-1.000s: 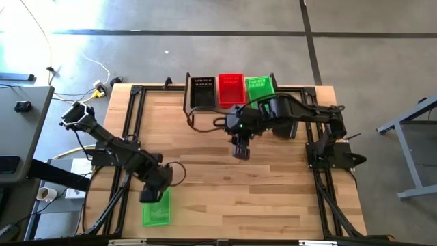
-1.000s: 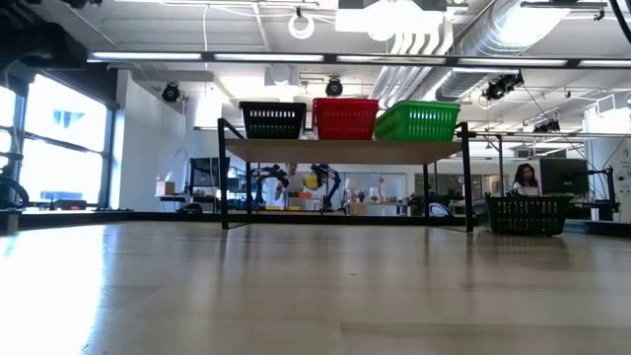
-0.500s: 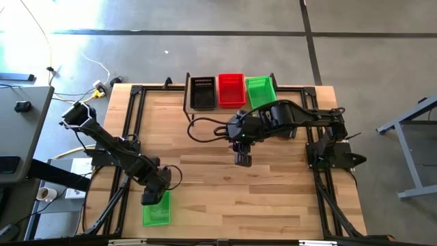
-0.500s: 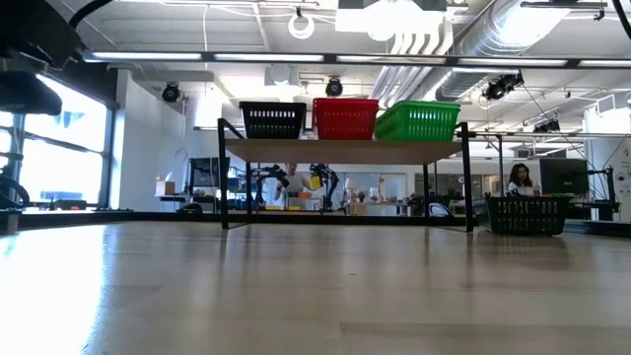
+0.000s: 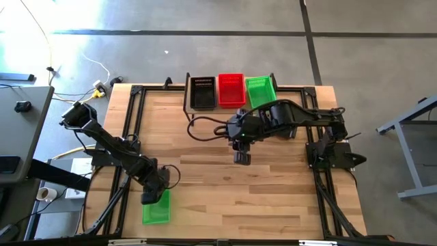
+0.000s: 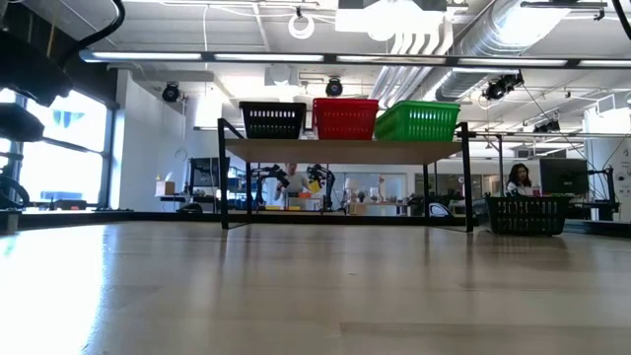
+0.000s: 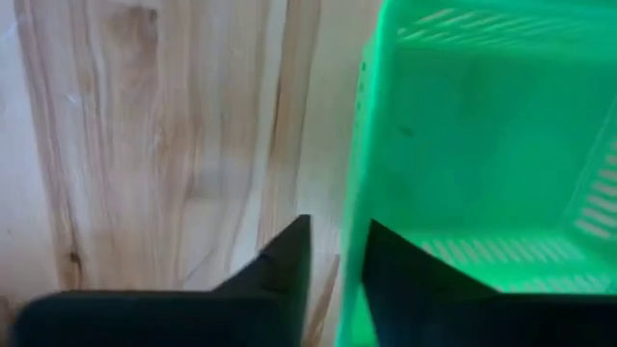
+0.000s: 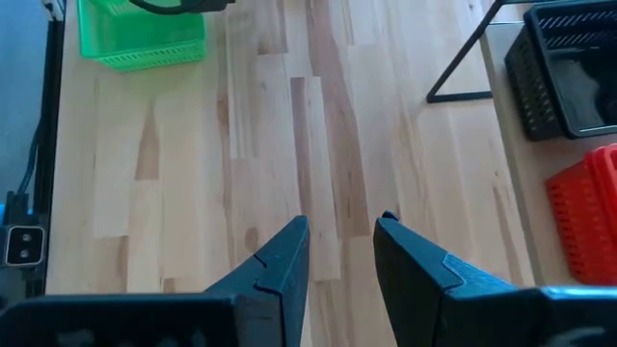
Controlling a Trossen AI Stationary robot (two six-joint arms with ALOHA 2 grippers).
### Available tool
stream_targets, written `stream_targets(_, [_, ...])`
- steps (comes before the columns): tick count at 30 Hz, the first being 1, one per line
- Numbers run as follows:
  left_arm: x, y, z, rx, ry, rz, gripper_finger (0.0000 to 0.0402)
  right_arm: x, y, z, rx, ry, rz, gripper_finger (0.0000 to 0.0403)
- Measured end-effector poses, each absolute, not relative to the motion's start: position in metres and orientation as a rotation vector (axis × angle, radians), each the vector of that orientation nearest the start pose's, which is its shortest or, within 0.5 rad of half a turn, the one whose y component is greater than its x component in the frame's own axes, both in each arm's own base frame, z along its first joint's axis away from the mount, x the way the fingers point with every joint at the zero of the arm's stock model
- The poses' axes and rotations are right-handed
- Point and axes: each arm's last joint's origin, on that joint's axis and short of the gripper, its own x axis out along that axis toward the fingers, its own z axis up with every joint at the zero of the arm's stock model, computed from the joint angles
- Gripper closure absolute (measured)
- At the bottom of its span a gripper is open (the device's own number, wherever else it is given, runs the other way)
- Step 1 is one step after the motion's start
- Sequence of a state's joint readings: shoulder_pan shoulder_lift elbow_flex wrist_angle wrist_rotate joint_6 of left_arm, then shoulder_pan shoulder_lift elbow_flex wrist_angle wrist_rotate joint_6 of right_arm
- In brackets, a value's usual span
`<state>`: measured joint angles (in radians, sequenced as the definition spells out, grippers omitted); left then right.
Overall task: Stack baskets on shelf by color
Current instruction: Stack the green bin on the stacked green bins on the shelf
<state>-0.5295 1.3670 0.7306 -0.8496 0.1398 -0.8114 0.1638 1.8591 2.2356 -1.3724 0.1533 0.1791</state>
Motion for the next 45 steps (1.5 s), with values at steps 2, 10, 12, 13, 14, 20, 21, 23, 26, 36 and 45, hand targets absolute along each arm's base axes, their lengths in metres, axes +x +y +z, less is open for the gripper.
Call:
stream_targets(2, [0.177, -0.108, 0.168, -0.371, 1.574, 0.113, 0.0367, 0.349, 0.053, 0.422, 0.007, 0.978, -0.080, 0.0300])
stream_targets(10, [0.192, -0.096, 0.171, -0.571, 1.510, 0.226, 0.0394, 0.351, 0.055, 0.423, 0.006, 0.966, -0.014, 0.0300])
stream_targets(12, [0.198, -0.092, 0.176, -0.627, 1.495, 0.243, 0.0397, 0.352, 0.056, 0.423, -0.001, 0.962, 0.049, 0.0300])
stream_targets(13, [0.202, -0.089, 0.178, -0.656, 1.485, 0.252, 0.0397, 0.352, 0.057, 0.423, -0.005, 0.956, 0.079, 0.0300])
stream_targets(14, [0.205, -0.086, 0.181, -0.684, 1.476, 0.259, 0.0396, 0.352, 0.058, 0.424, -0.009, 0.951, 0.107, 0.0300])
stream_targets(20, [0.229, -0.064, 0.207, -0.792, 1.362, 0.279, 0.0398, 0.354, 0.061, 0.425, -0.020, 0.928, 0.226, 0.0300])
stream_targets(21, [0.234, -0.060, 0.212, -0.810, 1.339, 0.281, 0.0398, 0.354, 0.062, 0.425, -0.025, 0.928, 0.236, 0.0300])
stream_targets(23, [0.241, -0.050, 0.222, -0.848, 1.293, 0.294, 0.0399, 0.356, 0.063, 0.423, -0.031, 0.931, 0.277, 0.0300])
stream_targets(26, [0.250, -0.036, 0.236, -0.890, 1.224, 0.310, 0.0399, 0.360, 0.065, 0.419, -0.027, 0.934, 0.340, 0.0300])
stream_targets(36, [0.261, 0.013, 0.258, -0.977, 1.095, 0.351, 0.0400, 0.383, 0.085, 0.389, -0.166, 0.969, 0.523, 0.0300])
stream_targets(45, [0.260, 0.032, 0.258, -1.017, 1.070, 0.379, 0.0401, 0.404, 0.096, 0.362, -0.313, 1.002, 0.521, 0.0300])
